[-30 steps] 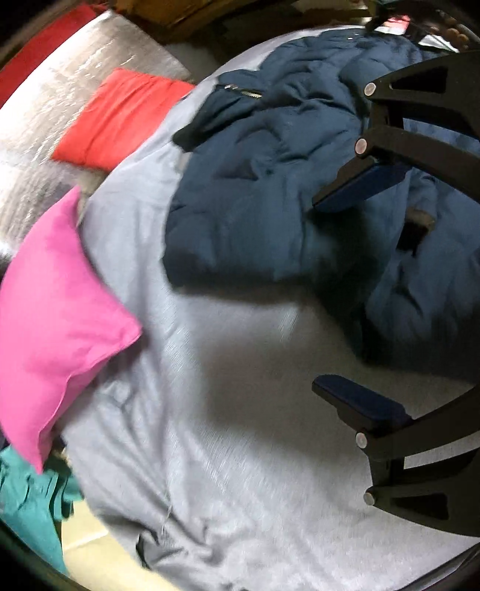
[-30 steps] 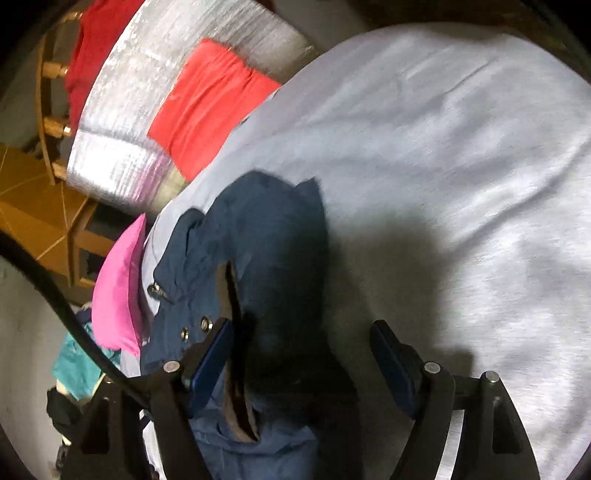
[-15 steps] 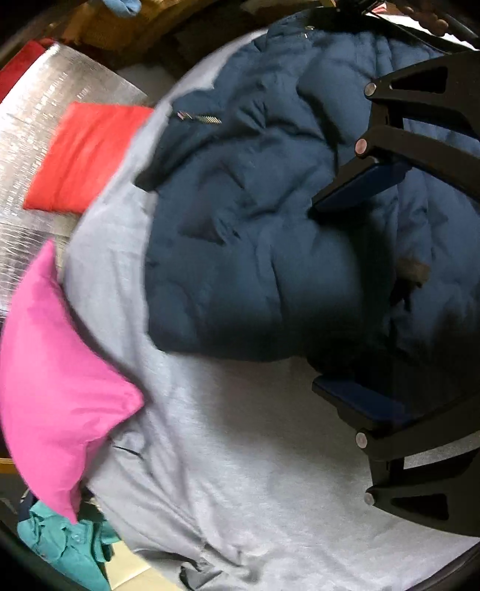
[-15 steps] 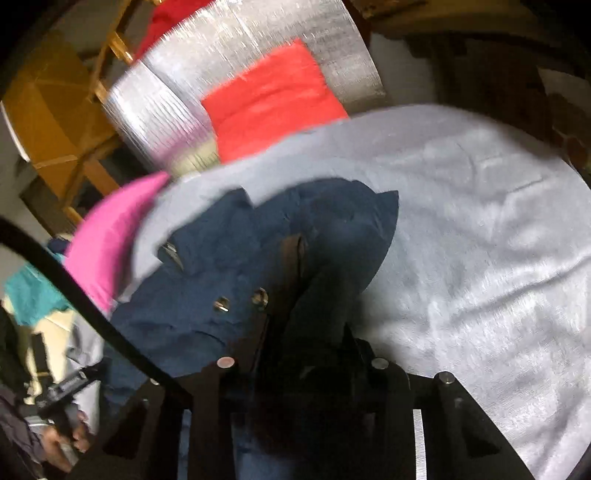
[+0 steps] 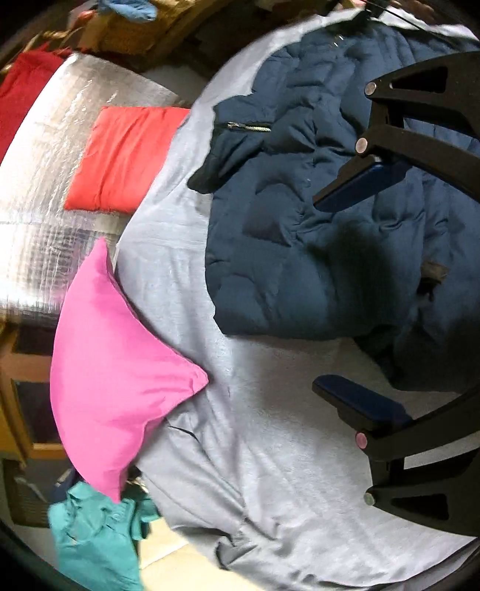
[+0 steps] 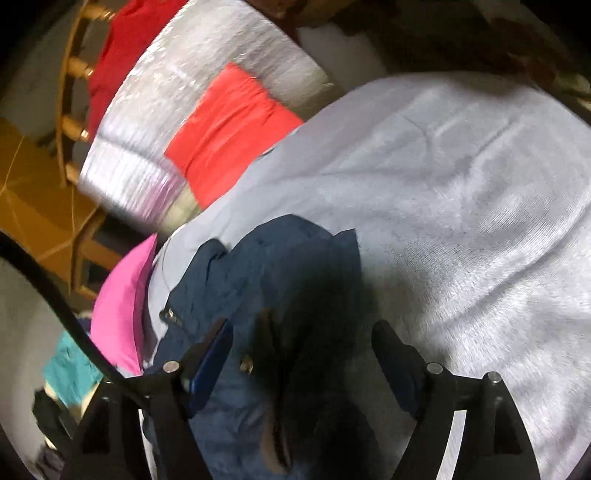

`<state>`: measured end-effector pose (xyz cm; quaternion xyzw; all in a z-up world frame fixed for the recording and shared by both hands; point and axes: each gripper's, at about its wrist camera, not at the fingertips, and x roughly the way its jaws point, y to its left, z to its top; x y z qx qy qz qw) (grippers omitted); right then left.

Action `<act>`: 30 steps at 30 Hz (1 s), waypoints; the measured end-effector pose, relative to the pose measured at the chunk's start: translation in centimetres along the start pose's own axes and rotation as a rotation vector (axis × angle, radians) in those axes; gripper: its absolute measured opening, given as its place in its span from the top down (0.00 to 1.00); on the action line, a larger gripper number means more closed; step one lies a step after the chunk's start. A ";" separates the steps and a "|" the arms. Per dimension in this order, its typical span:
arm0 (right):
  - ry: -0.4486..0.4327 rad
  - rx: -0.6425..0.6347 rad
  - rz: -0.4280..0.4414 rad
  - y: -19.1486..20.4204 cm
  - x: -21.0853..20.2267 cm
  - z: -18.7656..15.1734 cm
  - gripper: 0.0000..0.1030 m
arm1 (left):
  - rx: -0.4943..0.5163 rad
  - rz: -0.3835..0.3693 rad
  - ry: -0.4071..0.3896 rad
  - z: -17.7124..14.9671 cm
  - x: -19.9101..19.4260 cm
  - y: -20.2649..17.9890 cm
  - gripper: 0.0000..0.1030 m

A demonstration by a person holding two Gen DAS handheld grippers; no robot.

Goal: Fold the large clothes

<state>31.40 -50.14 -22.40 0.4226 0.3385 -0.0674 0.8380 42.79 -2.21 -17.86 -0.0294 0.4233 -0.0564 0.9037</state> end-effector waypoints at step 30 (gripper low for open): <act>-0.162 -0.243 -0.159 5.8 -6.0 -3.0 0.30 | 0.192 0.121 -0.075 -1.4 -2.3 -5.0 0.12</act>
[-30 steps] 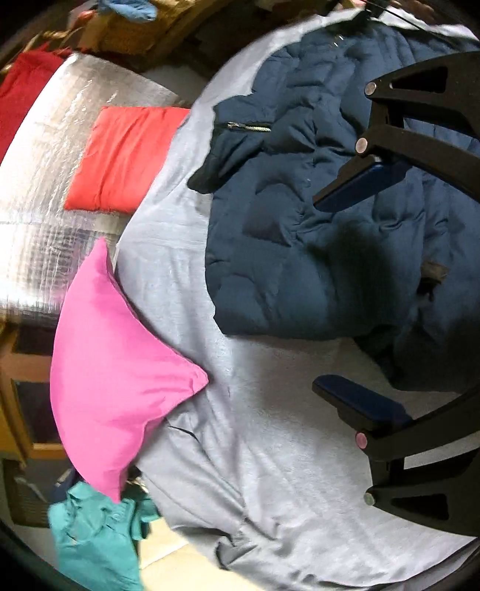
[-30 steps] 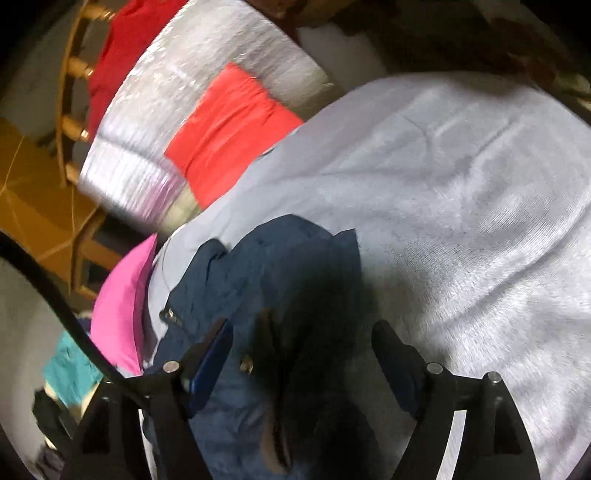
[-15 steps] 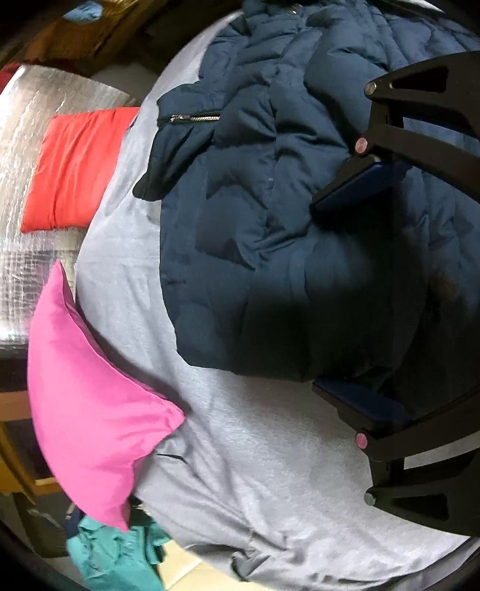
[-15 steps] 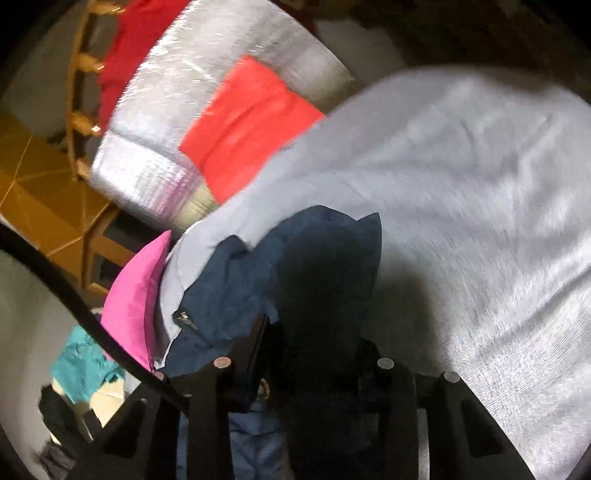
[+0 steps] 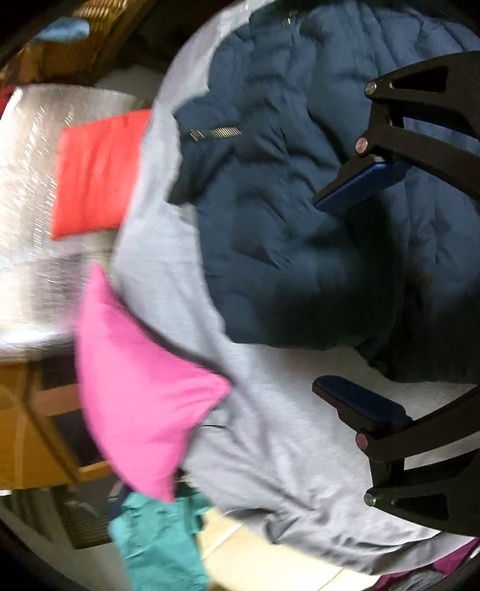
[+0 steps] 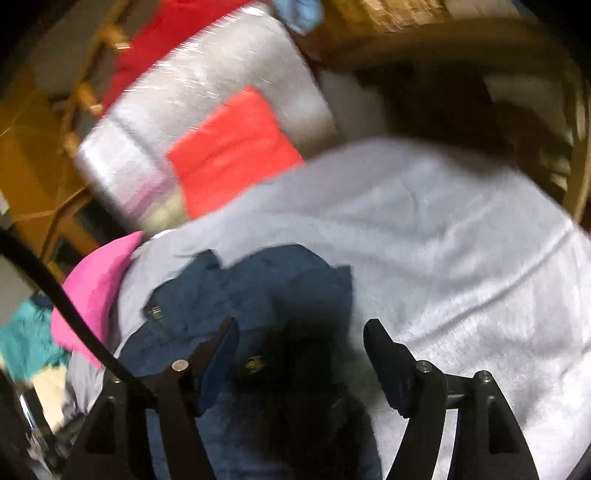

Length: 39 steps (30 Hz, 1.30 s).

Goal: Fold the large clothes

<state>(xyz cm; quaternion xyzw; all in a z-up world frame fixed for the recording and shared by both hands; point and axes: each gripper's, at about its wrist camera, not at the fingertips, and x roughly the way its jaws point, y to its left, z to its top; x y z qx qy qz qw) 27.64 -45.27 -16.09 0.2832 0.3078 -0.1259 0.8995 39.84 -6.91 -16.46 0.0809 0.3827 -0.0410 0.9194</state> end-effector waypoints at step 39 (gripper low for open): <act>0.418 -0.055 0.170 4.6 7.3 -5.6 0.49 | 0.179 -0.063 0.039 -2.5 2.8 -7.0 0.12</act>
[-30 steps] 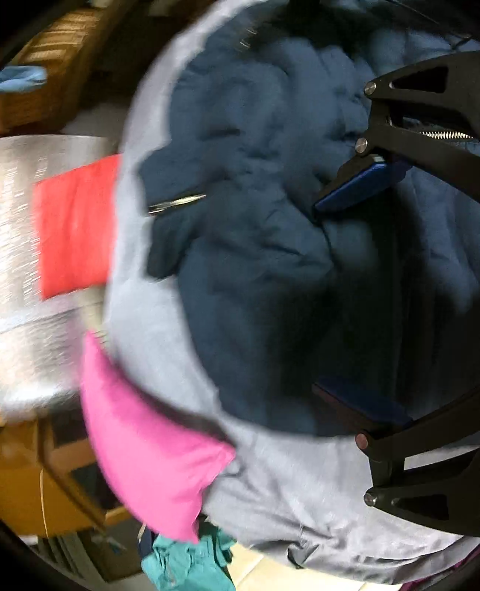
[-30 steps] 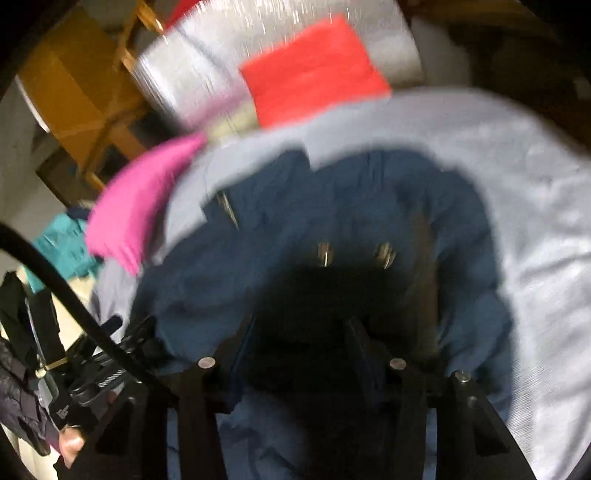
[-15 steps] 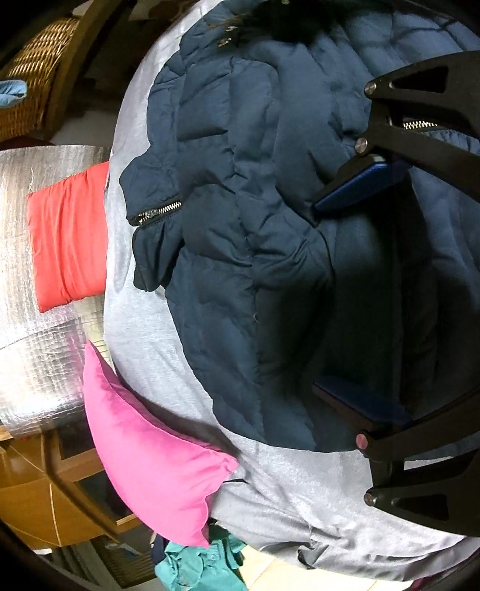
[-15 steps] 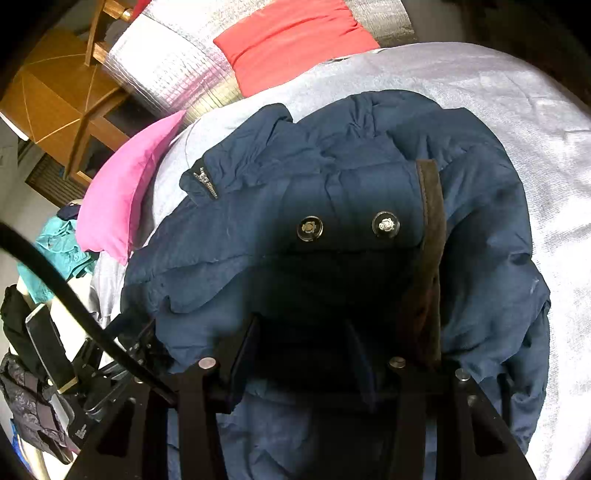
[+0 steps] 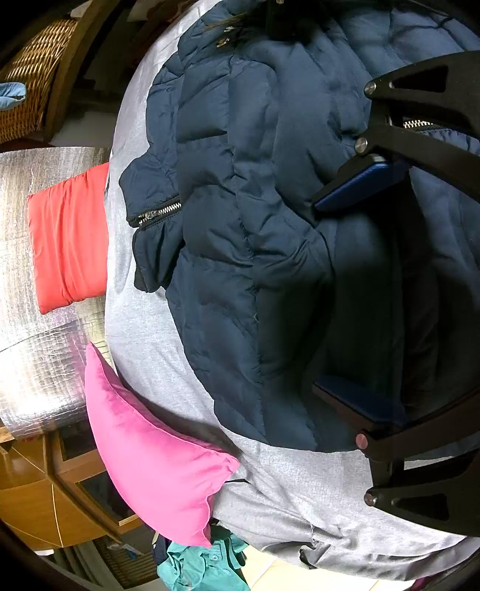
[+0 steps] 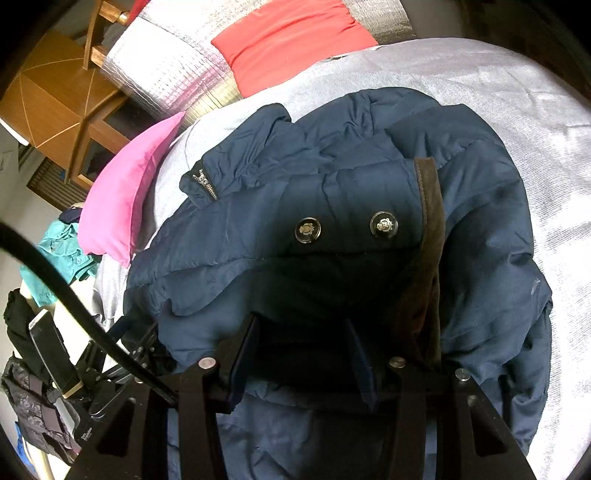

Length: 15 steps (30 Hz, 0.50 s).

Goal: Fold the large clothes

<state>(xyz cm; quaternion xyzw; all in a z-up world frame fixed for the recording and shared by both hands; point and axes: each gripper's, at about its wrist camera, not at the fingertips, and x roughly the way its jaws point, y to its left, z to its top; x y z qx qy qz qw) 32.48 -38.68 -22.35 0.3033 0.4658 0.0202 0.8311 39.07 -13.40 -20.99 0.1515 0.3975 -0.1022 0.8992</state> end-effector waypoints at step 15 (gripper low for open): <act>0.000 -0.003 -0.004 0.0 0.0 0.0 0.49 | 0.003 0.001 -0.004 0.0 0.0 0.0 0.12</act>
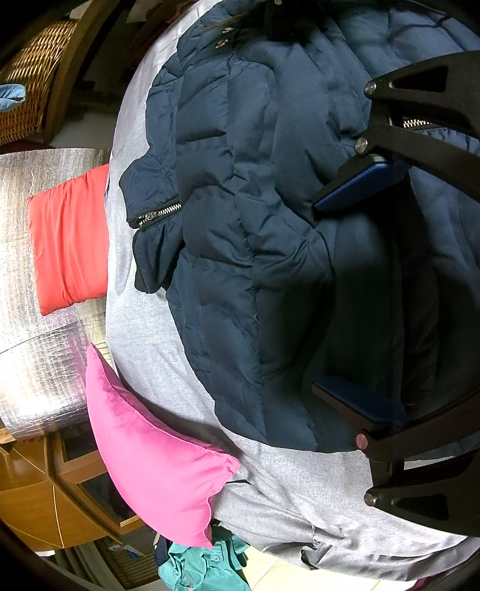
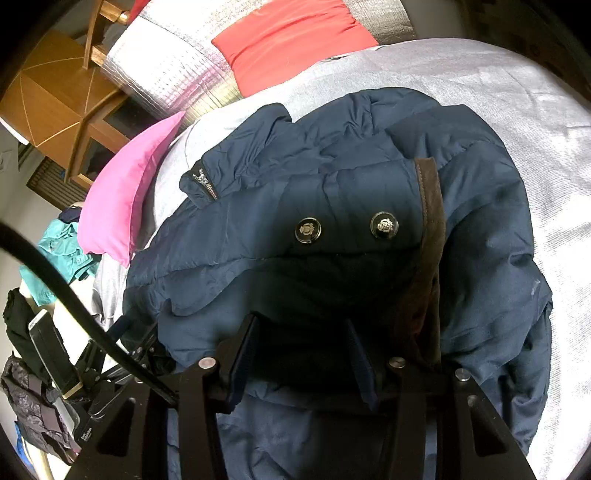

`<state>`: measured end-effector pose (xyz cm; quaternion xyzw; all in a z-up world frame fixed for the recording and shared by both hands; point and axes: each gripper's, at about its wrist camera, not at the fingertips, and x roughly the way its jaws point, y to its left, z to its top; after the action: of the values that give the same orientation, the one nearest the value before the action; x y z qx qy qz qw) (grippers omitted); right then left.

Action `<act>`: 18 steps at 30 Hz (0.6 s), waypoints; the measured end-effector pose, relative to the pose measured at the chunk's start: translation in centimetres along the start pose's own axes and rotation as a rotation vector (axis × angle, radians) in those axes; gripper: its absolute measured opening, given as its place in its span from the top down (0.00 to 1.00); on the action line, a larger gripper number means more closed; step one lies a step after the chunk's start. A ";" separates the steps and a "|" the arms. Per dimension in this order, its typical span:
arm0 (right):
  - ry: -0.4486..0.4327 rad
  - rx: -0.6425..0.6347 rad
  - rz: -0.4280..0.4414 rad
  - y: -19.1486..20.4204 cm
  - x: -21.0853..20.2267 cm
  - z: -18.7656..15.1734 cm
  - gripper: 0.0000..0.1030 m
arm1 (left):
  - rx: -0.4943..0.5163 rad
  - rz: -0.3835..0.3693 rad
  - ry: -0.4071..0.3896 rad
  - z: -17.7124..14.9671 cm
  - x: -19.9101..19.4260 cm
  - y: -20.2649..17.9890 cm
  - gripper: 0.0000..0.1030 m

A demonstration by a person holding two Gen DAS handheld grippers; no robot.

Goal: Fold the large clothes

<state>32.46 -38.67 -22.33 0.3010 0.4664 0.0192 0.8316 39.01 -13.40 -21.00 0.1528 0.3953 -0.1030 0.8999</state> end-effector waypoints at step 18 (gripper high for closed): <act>-0.004 -0.005 -0.012 0.1 0.1 0.0 0.49 | -0.128 0.044 -0.287 1.5 -10.1 3.8 0.12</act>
<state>32.48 -38.54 -22.33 0.2963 0.4666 0.0148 0.8332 34.46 -9.79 -11.81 0.0873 0.2649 -0.0785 0.9571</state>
